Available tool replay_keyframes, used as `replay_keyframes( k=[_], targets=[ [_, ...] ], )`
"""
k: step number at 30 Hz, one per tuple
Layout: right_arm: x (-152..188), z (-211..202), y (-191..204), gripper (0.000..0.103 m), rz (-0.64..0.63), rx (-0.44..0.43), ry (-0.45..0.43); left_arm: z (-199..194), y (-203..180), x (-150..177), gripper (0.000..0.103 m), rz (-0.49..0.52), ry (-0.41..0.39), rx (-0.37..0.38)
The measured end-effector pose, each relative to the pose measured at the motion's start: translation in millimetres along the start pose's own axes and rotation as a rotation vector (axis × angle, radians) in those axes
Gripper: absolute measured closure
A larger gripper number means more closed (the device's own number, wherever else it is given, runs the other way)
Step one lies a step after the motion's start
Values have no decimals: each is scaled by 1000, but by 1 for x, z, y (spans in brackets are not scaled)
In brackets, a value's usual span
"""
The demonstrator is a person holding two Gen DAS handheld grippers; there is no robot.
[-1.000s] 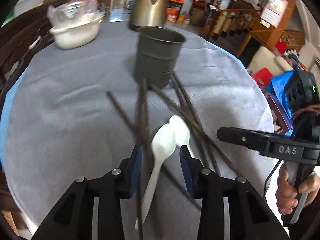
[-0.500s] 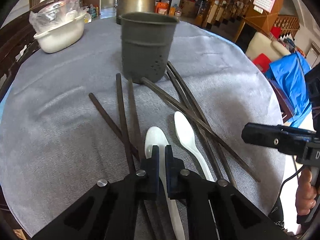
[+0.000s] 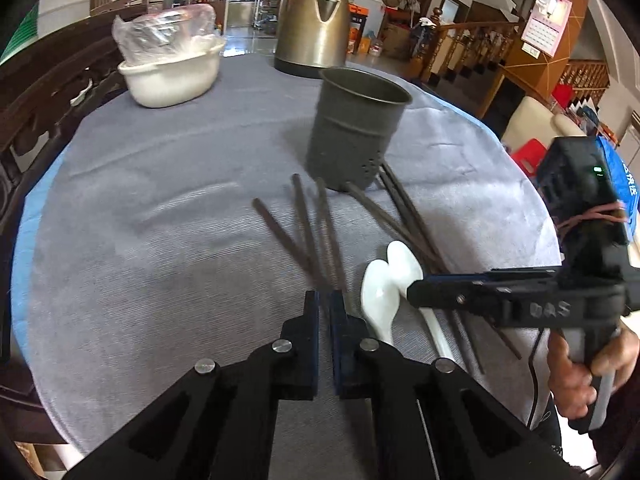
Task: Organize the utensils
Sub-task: 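Lower the left tool toward one white spoon while the right tool lowers toward the other, then close the left tool on a white spoon while the right tool grasps the other spoon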
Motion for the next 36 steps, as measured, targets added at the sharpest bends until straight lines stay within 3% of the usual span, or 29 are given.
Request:
replay_keyframes(
  k=[5, 6, 7, 11, 17, 23, 25, 29, 32, 34, 36],
  targets=[
    [-12, 5, -2, 78, -15, 72, -21, -1, 4, 3, 97, -6, 4, 1],
    [-13, 6, -2, 92, -21, 95, -25, 0, 3, 3, 96, -7, 8, 1],
    [-15, 7, -4, 99, -23, 137, -36, 0, 2, 2, 95, -6, 9, 4],
    [-14, -5, -18, 101, 30, 186, -86, 2, -9, -1, 80, 30, 12, 14],
    [-15, -20, -41, 101, 92, 219, -114, 12, -42, -10, 67, 136, 33, 38],
    [-12, -27, -52, 100, 126, 142, -101, 46, -52, -27, 67, 186, 121, 46],
    [-12, -27, -56, 96, 144, 81, -83, 55, -49, -30, 67, 183, 147, 40],
    [-15, -28, -65, 91, 194, 4, -62, 61, -45, -34, 86, 177, 157, 66],
    [-17, -32, -63, 74, 197, -20, -61, 59, -45, -35, 93, 180, 152, 82],
    [-20, -32, -57, 55, 192, 0, -61, 57, -44, -36, 93, 180, 140, 77],
    [-24, -31, -50, 44, 179, 17, -63, 53, -41, -36, 93, 173, 132, 72]
  ],
)
Point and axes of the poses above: each gripper's, at about its wrist camera, not at the fingertips, and z roughly the way its jaws point, y to its left, x to its underside, the point moved 4 cm from there along z, roughly the way its jaws point, and after that the axes turned 14 degrees about y, right-handed, at the moved point
